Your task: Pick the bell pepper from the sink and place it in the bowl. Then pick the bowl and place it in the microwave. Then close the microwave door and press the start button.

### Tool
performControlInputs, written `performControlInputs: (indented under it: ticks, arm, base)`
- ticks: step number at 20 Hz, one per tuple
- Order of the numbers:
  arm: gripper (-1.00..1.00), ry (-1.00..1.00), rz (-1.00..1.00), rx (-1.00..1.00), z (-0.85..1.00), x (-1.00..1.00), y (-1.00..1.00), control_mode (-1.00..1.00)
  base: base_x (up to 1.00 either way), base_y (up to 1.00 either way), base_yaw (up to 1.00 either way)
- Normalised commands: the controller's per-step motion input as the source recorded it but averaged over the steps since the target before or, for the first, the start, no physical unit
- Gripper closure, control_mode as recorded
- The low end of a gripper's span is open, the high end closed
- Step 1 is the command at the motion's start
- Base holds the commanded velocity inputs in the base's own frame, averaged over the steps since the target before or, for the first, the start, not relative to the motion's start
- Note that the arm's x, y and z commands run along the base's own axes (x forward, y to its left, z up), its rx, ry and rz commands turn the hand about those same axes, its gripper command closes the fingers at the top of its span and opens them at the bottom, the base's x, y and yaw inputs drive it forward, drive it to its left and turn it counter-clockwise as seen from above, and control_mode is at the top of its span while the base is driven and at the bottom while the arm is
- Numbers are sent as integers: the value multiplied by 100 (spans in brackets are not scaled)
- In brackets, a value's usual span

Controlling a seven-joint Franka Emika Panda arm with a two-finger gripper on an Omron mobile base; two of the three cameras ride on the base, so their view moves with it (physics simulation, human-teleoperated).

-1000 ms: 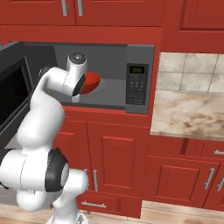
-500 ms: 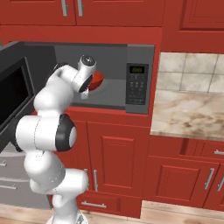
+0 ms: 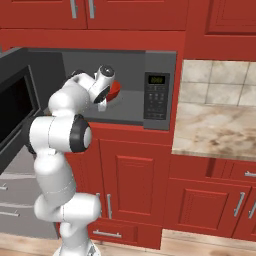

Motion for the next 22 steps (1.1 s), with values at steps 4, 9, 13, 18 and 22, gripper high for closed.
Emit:
performControlInputs:
  ticks: [4, 9, 13, 18, 22]
  arm:
    - [-100, 0, 7, 0, -12, -8, 0, -100]
    - [-100, -6, 1, 0, 22, -56, 0, -100]
    - [-100, -14, 0, 0, 37, -99, 0, -100]
    - [-100, -7, 0, 1, 38, -100, 0, -100]
    - [-100, 0, 2, 2, 37, -100, 0, -100]
  base:
    - [0, 0, 0]
    - [0, 0, 0]
    - [0, 0, 0]
    - [0, 0, 0]
    - [0, 0, 0]
